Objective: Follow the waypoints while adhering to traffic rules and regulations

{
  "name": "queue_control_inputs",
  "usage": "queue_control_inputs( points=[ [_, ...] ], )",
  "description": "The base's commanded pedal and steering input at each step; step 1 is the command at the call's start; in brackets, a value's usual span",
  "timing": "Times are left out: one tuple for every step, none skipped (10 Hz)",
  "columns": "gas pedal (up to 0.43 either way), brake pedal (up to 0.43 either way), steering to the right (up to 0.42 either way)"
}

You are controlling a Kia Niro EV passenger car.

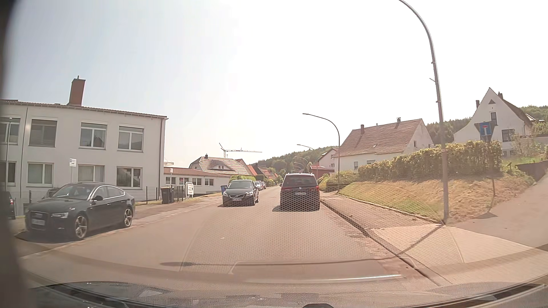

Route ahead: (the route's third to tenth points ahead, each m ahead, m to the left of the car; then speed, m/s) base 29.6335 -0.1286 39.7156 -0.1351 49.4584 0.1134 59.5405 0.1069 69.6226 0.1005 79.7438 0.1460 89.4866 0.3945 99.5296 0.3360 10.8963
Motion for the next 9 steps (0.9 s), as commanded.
queue_control_inputs(
  points=[
    [0.240, 0.000, -0.002],
    [0.240, 0.000, -0.002],
    [0.240, 0.000, -0.001],
    [0.240, 0.000, -0.001],
    [0.240, 0.000, 0.000],
    [0.248, 0.000, 0.000],
    [0.260, 0.000, 0.000],
    [0.260, 0.000, 0.001],
    [0.268, 0.000, 0.002]
  ],
)
